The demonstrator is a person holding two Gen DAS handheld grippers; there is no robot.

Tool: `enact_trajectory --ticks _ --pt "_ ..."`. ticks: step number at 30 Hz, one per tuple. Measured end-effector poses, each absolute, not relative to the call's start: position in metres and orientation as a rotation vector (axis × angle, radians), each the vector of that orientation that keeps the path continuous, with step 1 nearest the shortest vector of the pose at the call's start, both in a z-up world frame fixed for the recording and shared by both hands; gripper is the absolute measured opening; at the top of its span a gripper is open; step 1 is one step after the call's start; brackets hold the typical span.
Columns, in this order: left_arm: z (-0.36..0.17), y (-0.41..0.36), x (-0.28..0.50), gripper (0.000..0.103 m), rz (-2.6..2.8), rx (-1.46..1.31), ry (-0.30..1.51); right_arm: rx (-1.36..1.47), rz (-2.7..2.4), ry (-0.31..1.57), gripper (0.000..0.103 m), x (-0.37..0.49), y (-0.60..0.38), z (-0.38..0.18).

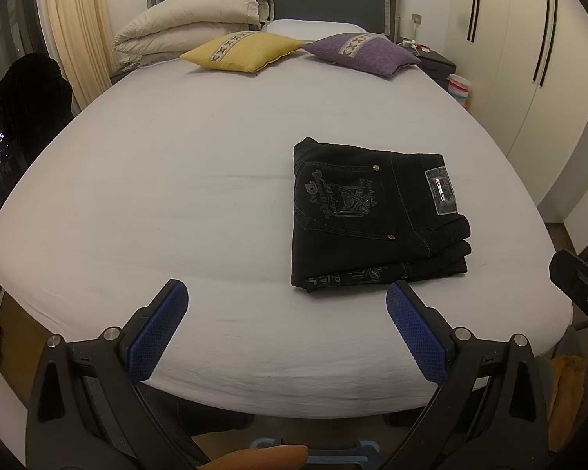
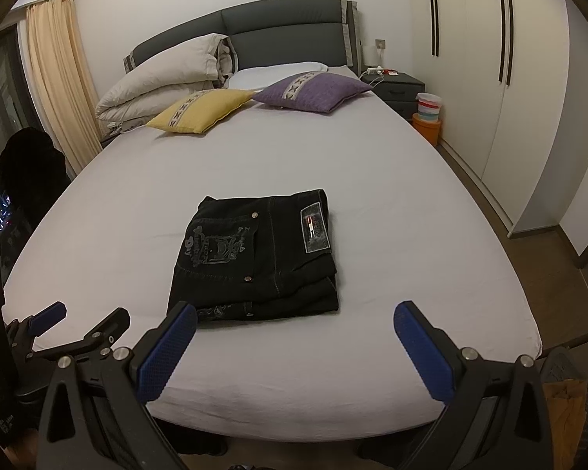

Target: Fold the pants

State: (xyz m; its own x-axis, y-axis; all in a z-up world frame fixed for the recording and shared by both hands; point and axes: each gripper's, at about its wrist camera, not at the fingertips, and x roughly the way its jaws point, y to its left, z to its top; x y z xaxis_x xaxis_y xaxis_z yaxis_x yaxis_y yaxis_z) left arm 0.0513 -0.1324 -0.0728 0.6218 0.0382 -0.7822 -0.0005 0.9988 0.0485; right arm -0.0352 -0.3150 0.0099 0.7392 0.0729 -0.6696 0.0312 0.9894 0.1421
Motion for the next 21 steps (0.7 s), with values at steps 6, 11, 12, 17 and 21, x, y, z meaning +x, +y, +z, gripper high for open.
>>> enact_trajectory --ticks 6,11,12,17,21 --pt "-0.0728 -0.1323 0.0514 0.103 0.023 0.045 0.9 0.148 0.023 0.741 0.103 -0.0357 -0.3142 0.0094" --pt "-0.0728 -0.1323 0.0513 0.103 0.022 0.045 0.9 0.149 0.022 0.742 0.103 -0.036 -0.3137 0.0094" --pt "-0.0728 -0.1324 0.0514 0.103 0.023 0.045 0.9 0.148 0.023 0.741 0.103 -0.0361 -0.3136 0.0095" --pt "-0.0732 -0.133 0.0521 0.103 0.022 0.044 0.901 0.148 0.023 0.742 0.103 -0.0359 -0.3127 0.0084" --pt "-0.073 -0.1329 0.0516 0.103 0.023 0.043 0.901 0.148 0.023 0.743 0.103 -0.0358 -0.313 0.0088"
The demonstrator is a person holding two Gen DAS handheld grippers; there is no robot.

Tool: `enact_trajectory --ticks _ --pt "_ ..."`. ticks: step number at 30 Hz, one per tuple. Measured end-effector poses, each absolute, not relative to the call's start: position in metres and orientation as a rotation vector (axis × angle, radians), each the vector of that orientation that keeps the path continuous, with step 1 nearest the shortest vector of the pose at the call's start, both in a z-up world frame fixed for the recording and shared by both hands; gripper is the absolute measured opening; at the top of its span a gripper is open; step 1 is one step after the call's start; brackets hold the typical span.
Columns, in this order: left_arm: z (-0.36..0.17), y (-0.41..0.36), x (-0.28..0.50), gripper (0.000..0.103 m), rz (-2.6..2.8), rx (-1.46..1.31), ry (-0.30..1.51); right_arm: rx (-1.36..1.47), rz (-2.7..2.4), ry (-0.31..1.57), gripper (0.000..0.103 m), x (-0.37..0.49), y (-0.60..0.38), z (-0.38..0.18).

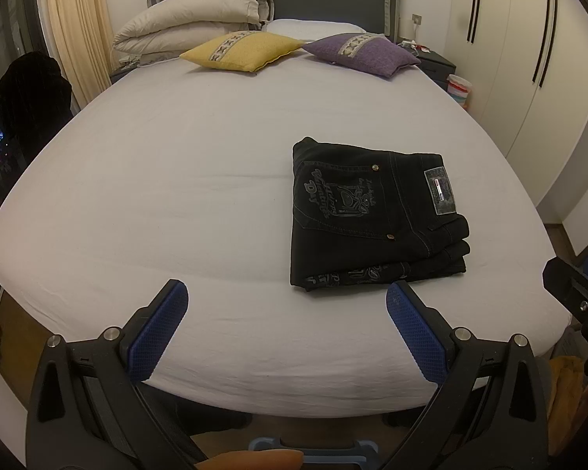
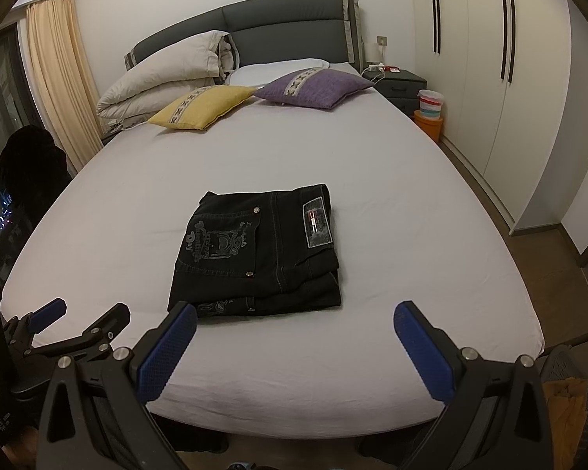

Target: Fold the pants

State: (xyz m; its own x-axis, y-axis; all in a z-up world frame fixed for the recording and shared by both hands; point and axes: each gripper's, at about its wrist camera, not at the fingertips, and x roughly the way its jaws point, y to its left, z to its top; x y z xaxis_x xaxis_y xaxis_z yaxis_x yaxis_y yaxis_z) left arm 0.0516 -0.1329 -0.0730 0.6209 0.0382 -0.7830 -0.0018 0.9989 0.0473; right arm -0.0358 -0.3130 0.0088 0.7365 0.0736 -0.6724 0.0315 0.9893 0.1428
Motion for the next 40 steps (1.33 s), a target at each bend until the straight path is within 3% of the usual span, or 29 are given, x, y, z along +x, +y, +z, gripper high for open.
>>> enact_trajectory --ticks 40 --pt "-0.077 -0.141 0.049 0.103 0.042 0.043 0.888 0.149 0.026 0.754 0.103 -0.041 -0.31 -0.004"
